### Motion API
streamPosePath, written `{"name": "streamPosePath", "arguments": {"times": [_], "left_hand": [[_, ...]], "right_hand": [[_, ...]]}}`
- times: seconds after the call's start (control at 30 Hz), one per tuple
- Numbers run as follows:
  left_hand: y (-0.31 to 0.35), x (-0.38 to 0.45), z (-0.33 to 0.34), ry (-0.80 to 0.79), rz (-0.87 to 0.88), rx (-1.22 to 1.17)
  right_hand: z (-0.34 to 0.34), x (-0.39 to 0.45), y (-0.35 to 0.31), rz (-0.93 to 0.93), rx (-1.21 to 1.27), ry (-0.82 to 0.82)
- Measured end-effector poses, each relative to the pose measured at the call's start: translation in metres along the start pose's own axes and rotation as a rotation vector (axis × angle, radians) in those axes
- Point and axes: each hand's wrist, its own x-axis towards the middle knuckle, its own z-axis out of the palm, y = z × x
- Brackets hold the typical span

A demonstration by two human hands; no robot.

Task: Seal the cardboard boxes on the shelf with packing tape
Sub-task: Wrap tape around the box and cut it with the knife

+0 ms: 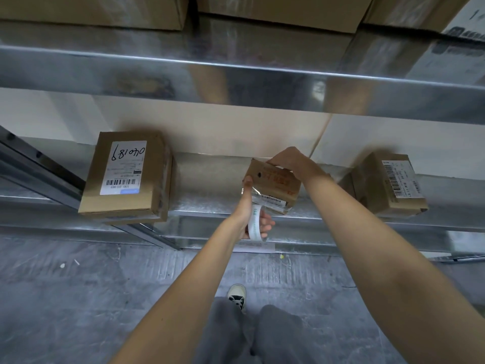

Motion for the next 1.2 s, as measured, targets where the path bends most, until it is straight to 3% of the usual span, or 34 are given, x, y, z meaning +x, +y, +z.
{"name": "streamPosePath", "arguments": {"times": [0.3, 0.4, 0.47, 0.53, 0.63, 0.8, 0.93, 1.03, 1.2], "left_hand": [[0.001, 0.004, 0.000, 0.009, 0.001, -0.001], [0.003, 0.001, -0.004, 0.025, 0.004, 0.050], [0.005, 0.000, -0.007, 0.049, 0.013, 0.114], [0.005, -0.002, -0.011, 0.058, 0.021, 0.169], [0.008, -0.004, -0.016, 0.078, 0.025, 0.231], [0.004, -0.012, -0.017, 0.142, 0.118, 0.244], [-0.014, -0.014, -0.026, 0.387, 0.325, 0.452], [-0.032, -0.017, -0.028, 0.354, 0.473, 0.408], [-0.060, -0.013, -0.027, 0.440, 0.549, 0.338]], "right_hand": [[0.013, 0.019, 0.011, -0.094, -0.189, 0.177], [0.007, -0.011, 0.009, -0.362, -0.091, 0.257], [0.005, -0.037, 0.011, -0.524, -0.028, 0.194], [0.001, -0.056, 0.019, -0.582, -0.136, 0.033], [-0.005, -0.065, 0.033, -0.533, -0.391, -0.154], [-0.001, -0.060, 0.038, -0.526, -0.573, -0.073], [-0.001, -0.059, 0.038, -0.511, -0.553, -0.071], [0.001, -0.063, 0.036, -0.519, -0.554, -0.038], [0.004, -0.068, 0.047, -0.547, -0.449, 0.062]]}}
